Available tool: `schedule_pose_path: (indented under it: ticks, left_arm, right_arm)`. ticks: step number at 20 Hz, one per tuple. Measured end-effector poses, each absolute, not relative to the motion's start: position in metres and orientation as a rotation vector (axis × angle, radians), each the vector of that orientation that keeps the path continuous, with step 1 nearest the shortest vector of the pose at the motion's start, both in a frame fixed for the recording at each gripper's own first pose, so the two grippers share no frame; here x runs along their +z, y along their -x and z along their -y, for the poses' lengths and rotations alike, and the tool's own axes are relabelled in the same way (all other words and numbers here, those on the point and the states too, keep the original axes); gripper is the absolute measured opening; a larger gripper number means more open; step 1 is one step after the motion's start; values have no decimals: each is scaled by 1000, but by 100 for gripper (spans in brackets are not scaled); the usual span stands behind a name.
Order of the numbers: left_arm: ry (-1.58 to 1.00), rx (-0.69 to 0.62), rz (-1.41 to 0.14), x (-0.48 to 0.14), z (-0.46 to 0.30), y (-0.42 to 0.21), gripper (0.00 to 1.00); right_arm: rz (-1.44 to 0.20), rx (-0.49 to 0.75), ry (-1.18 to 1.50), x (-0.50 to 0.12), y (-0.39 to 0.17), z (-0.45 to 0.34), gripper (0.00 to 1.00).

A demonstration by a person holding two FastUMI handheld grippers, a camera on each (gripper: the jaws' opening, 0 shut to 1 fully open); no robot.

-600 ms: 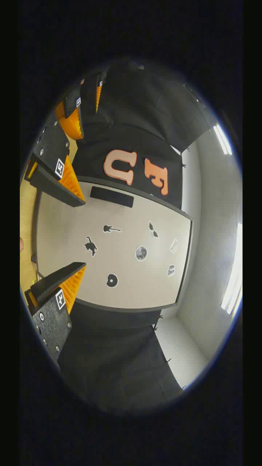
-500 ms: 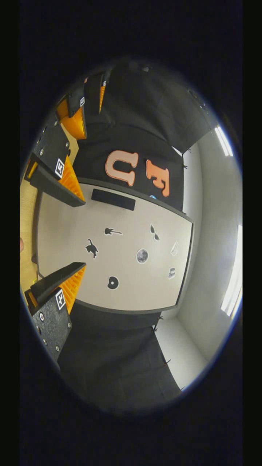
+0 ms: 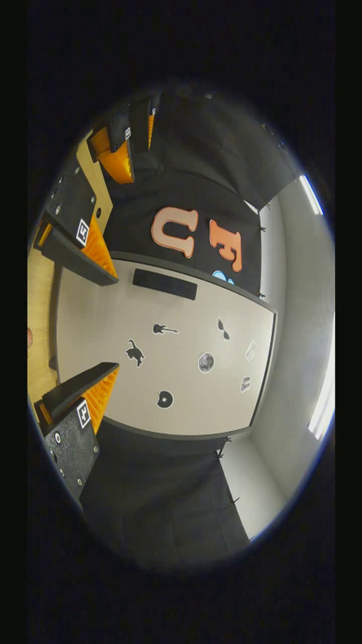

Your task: Open the cabinet door with the right hand, grasp the bottle in the cabinet with the left hand and place it on the coaster, then close the cabinet door with the right hand.

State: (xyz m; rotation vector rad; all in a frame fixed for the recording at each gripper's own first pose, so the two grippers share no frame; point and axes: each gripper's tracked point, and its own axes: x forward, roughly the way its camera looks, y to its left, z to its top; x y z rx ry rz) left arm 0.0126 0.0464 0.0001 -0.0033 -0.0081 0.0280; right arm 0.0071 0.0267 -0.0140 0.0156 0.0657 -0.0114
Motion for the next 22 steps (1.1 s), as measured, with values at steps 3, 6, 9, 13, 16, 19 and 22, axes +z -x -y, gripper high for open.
schedule_pose_path:
  ticks: [3, 6, 9, 13, 16, 19, 22]
  left_arm:
    - [31, 18, 3, -2, -50, -16, 96]
    - [35, 3, 13, -1, -51, -21, 96]
    - [35, -5, 19, -1, -54, -25, 96]
    - [36, -17, 14, -3, -57, -30, 96]
    - [40, -13, 13, -3, -63, -35, 96]
    - [42, -10, 14, -4, -68, -41, 96]
    - [38, -6, 9, -6, -71, -46, 96]
  right_arm:
    - [-75, -10, -39, -13, -13, -31, 95]
    - [-75, -10, -66, -12, -21, -36, 95]
    - [-68, 10, -123, -9, -34, -48, 95]
    - [-58, 35, -216, -4, -57, -65, 95]
    - [-52, 35, -238, -2, -76, -69, 95]
    - [-47, 34, -212, 0, -94, -73, 95]
    - [-57, 36, -195, 2, -112, -81, 96]
